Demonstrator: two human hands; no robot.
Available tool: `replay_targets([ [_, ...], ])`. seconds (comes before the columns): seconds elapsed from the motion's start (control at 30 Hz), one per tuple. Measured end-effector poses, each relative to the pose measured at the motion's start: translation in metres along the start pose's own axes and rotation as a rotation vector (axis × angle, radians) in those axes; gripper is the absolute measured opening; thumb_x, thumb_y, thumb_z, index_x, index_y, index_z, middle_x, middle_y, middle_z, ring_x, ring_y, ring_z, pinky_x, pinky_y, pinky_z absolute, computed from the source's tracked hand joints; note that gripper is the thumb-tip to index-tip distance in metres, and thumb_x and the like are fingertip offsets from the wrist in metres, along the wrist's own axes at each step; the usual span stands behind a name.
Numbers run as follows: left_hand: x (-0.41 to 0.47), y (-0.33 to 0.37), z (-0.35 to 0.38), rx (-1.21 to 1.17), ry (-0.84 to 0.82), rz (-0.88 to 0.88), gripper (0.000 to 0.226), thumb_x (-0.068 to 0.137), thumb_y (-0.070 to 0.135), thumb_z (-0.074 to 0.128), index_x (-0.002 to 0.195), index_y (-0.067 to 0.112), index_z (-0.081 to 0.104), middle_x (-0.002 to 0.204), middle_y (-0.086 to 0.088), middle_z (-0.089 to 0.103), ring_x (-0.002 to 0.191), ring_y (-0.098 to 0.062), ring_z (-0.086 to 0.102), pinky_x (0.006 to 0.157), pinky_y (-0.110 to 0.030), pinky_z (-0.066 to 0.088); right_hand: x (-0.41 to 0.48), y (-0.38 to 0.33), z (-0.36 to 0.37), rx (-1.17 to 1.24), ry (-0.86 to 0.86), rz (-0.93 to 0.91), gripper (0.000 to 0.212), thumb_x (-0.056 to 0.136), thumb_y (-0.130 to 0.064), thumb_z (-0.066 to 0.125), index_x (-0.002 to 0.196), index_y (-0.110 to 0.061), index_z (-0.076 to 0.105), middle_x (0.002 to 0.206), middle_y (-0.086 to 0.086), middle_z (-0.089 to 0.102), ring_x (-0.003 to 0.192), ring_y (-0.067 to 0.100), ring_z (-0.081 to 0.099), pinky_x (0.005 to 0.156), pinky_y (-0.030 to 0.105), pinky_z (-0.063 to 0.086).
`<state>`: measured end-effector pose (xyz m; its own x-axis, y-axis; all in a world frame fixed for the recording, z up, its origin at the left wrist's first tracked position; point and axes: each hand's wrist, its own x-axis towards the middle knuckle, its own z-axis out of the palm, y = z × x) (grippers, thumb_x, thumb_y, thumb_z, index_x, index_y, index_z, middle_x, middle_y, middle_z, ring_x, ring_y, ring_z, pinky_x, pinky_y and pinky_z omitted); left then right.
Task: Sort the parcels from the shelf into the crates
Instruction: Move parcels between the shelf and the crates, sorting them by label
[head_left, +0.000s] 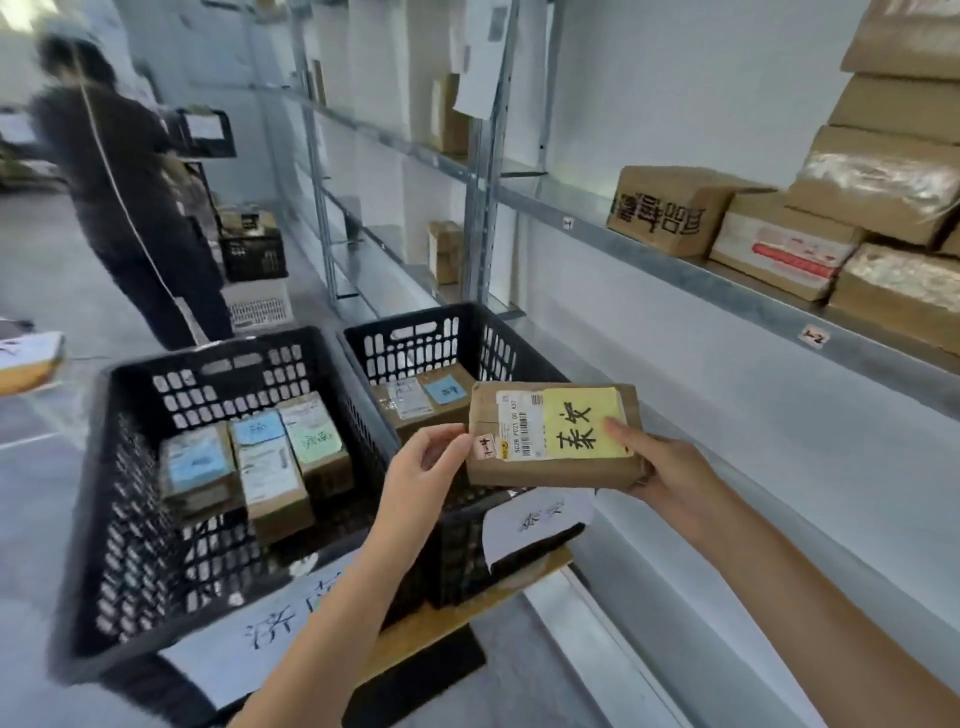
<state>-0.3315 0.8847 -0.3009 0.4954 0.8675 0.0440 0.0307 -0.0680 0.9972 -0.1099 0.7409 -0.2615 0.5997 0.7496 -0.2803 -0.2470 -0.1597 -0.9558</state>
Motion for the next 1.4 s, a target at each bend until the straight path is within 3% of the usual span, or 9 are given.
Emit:
replay_targets([
  [0.13, 0.029, -0.012, -0.029, 0.096, 0.057, -0.009, 0.036, 0.098, 0.029, 0.058, 0.133, 0.021, 0.059, 0.129, 0.009, 0.062, 0.114, -0.004, 0.056, 0.094, -0.016, 0.044, 0.045, 0.000, 0.023, 0.018, 0.007, 0.018, 0.058, 0.067, -0.035, 0.083, 0.116, -0.007, 0.070, 0.108, 0.008, 0.076, 0.107, 0.024, 0.069, 0.096, 0.044, 0.053],
  [0.27, 0.053, -0.026, -0.038, 0.175, 0.070, -0.022, 0.037, 0.099, 0.027, 0.057, 0.136, 0.025, 0.056, 0.136, 0.010, 0.058, 0.128, -0.009, 0.051, 0.111, -0.035, 0.041, 0.089, 0.004, 0.033, -0.035, -0.017, 0.048, 0.044, 0.077, -0.031, 0.080, 0.114, -0.010, 0.070, 0.104, 0.007, 0.077, 0.100, 0.022, 0.070, 0.085, 0.038, 0.055],
  [0.47, 0.101, -0.041, -0.040, 0.273, 0.127, -0.036, 0.037, 0.099, 0.028, 0.057, 0.136, 0.030, 0.054, 0.135, 0.015, 0.054, 0.127, -0.005, 0.047, 0.106, -0.027, 0.039, 0.168, 0.005, 0.047, -0.071, -0.053, 0.075, 0.041, 0.079, -0.031, 0.080, 0.114, -0.012, 0.069, 0.101, 0.006, 0.077, 0.100, 0.023, 0.070, 0.080, 0.036, 0.054],
  [0.6, 0.139, -0.039, -0.031, 0.283, 0.185, -0.060, 0.037, 0.099, 0.026, 0.056, 0.136, 0.029, 0.053, 0.133, 0.016, 0.053, 0.123, -0.001, 0.045, 0.099, -0.020, 0.035, 0.219, 0.011, 0.060, -0.142, -0.114, 0.128, 0.031, 0.083, -0.034, 0.076, 0.106, -0.013, 0.071, 0.092, 0.003, 0.078, 0.086, 0.017, 0.072, 0.068, 0.030, 0.053],
  [0.83, 0.186, -0.049, -0.002, 0.212, 0.228, -0.153, 0.037, 0.099, 0.026, 0.054, 0.137, 0.026, 0.054, 0.134, 0.011, 0.059, 0.124, -0.007, 0.053, 0.108, -0.037, 0.044, 0.299, 0.044, 0.076, -0.260, -0.253, 0.353, 0.039, 0.084, -0.027, 0.076, 0.113, -0.003, 0.067, 0.096, 0.013, 0.077, 0.094, 0.030, 0.071, 0.070, 0.042, 0.059],
  [0.97, 0.208, -0.063, -0.003, 0.233, 0.347, -0.221, 0.032, 0.099, 0.019, 0.055, 0.130, 0.025, 0.056, 0.134, 0.010, 0.058, 0.112, 0.008, 0.053, 0.091, -0.006, 0.040, 0.334, 0.071, 0.093, -0.299, -0.377, 0.545, 0.040, 0.085, -0.024, 0.075, 0.120, -0.006, 0.063, 0.106, 0.015, 0.074, 0.101, 0.035, 0.067, 0.070, 0.049, 0.058],
  [1.1, 0.226, -0.072, -0.004, 0.240, 0.419, -0.242, 0.043, 0.099, 0.014, 0.054, 0.142, 0.019, 0.050, 0.141, 0.008, 0.055, 0.123, -0.001, 0.049, 0.098, -0.013, 0.035, 0.362, 0.094, 0.109, -0.323, -0.436, 0.634, 0.035, 0.090, -0.015, 0.069, 0.123, -0.006, 0.059, 0.107, 0.017, 0.072, 0.100, 0.035, 0.064, 0.078, 0.056, 0.053],
  [1.23, 0.237, -0.083, -0.002, 0.235, 0.478, -0.242, 0.045, 0.098, 0.010, 0.053, 0.142, 0.019, 0.050, 0.140, 0.008, 0.055, 0.125, -0.002, 0.050, 0.086, 0.002, 0.036, 0.374, 0.118, 0.113, -0.366, -0.449, 0.634, 0.036, 0.092, -0.015, 0.067, 0.126, -0.004, 0.057, 0.114, 0.018, 0.069, 0.101, 0.035, 0.063, 0.082, 0.057, 0.051],
  [1.4, 0.243, -0.091, 0.000, 0.249, 0.500, -0.248, 0.047, 0.098, 0.010, 0.054, 0.142, 0.024, 0.048, 0.140, 0.013, 0.053, 0.122, 0.005, 0.048, 0.080, 0.007, 0.036, 0.388, 0.144, 0.116, -0.357, -0.431, 0.630, 0.036, 0.093, -0.016, 0.067, 0.124, 0.000, 0.060, 0.114, 0.019, 0.070, 0.109, 0.037, 0.063, 0.089, 0.057, 0.052],
])
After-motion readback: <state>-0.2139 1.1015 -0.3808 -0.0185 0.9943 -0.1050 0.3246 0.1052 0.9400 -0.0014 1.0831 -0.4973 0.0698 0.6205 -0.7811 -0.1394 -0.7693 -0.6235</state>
